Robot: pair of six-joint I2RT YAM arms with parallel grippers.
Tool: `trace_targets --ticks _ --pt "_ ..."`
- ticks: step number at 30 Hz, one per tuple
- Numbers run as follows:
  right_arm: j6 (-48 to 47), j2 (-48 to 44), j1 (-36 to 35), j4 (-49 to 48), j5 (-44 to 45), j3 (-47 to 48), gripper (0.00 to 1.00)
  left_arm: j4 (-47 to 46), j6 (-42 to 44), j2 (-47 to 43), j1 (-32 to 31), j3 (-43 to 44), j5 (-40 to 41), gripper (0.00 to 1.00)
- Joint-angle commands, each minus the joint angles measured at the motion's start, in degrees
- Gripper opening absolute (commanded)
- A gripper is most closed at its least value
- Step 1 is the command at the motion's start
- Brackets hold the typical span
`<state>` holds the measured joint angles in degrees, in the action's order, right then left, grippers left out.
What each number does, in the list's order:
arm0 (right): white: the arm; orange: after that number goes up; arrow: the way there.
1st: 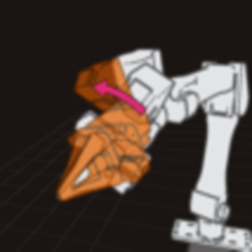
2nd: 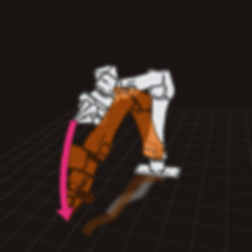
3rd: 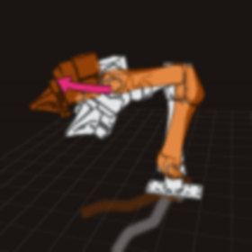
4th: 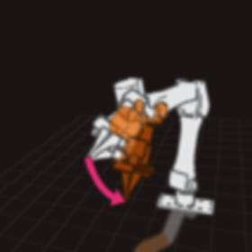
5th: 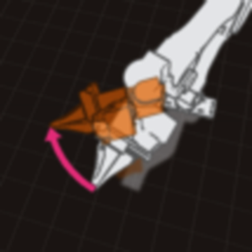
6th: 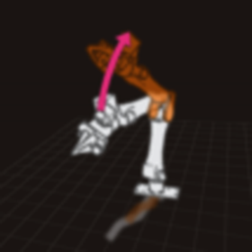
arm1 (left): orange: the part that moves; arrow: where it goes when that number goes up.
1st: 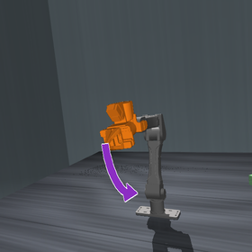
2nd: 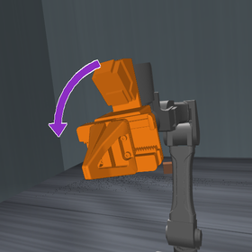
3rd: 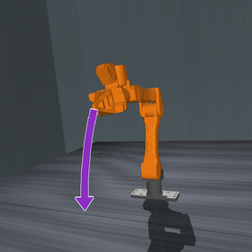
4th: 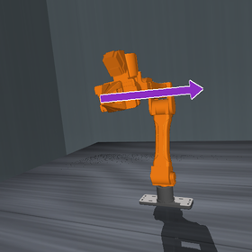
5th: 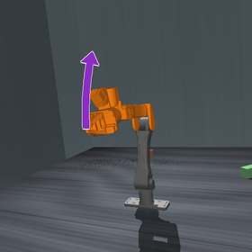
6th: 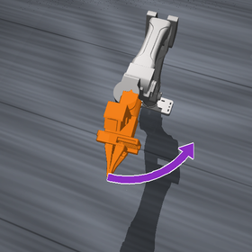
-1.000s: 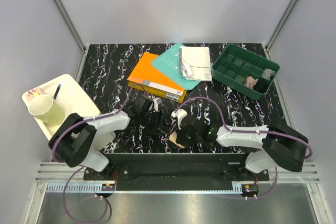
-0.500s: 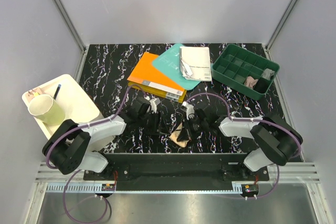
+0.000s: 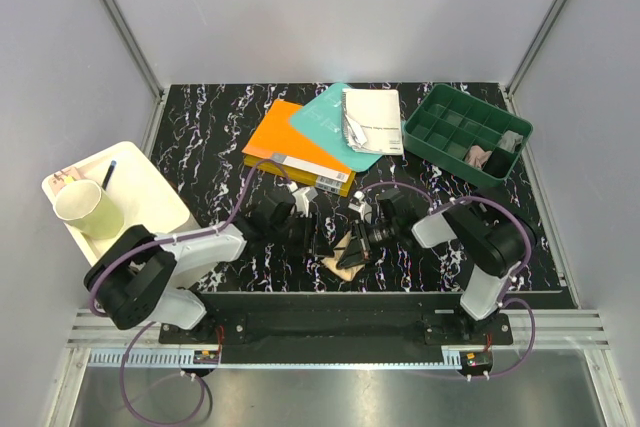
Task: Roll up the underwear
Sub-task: Roll the underwear to the corner of the board.
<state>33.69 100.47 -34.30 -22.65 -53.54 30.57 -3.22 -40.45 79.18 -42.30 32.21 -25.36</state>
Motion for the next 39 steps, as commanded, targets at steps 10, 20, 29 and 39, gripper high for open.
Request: trace_targets --ticks 10,20,29,39 --pt "9.3 11.1 1.5 -16.1 -10.4 -0.5 0.00 -5.4 -0.2 1.2 -0.7 -1.4 1.5 0.51" --pt "13.3 13.9 2.0 -21.2 -10.3 -0.5 0.00 -10.7 -2.4 6.7 -3.0 -1.8 -1.3 0.37" --pt "1.5 2.4 2.4 -1.5 -3.7 2.8 0.50 0.6 0.1 14.2 -3.2 4.2 0.5 0.00" --pt "-13.2 -23.5 -5.9 30.3 26.9 4.8 0.66 11.5 2.7 17.4 -3.1 10.4 0.6 0.00"
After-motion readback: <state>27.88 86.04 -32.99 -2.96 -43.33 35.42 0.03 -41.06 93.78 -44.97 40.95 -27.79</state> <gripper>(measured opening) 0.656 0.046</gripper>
